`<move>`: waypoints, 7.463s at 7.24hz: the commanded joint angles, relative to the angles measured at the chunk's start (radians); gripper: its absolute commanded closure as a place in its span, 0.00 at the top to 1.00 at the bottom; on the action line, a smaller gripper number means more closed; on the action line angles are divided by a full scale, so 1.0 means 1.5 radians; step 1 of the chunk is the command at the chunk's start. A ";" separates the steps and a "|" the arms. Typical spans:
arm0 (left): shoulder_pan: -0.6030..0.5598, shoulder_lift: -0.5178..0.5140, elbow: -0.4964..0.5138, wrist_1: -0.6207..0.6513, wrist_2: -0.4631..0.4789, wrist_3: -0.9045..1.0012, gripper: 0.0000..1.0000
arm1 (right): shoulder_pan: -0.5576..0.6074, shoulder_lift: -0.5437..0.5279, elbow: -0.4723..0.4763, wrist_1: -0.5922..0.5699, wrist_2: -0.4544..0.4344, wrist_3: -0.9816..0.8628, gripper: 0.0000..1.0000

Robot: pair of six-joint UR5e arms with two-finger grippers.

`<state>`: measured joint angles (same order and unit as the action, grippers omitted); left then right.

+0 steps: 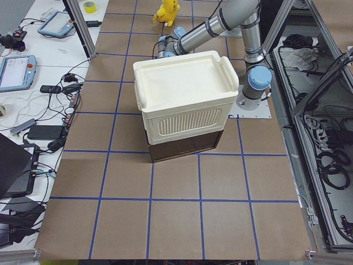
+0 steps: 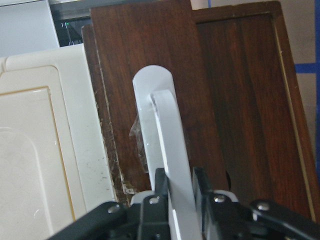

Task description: Pull drawer sideways

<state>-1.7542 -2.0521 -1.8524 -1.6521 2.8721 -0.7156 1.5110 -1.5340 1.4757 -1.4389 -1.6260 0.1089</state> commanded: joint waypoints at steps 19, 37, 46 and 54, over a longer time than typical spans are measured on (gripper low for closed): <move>-0.050 -0.030 0.061 0.001 -0.043 0.030 0.18 | 0.000 0.000 0.000 0.000 0.000 0.000 1.00; 0.095 0.339 0.223 0.097 -0.822 0.707 0.61 | 0.000 0.000 0.000 0.000 0.000 0.000 1.00; 0.129 0.369 0.185 0.109 -0.853 0.570 1.00 | 0.000 0.000 0.000 0.000 0.000 0.000 1.00; 0.133 0.376 0.181 0.103 -0.855 0.486 1.00 | 0.000 0.000 0.000 0.000 0.000 0.000 1.00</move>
<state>-1.5549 -1.4890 -1.5829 -1.4962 1.5916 0.0159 1.5107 -1.5339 1.4757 -1.4385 -1.6260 0.1089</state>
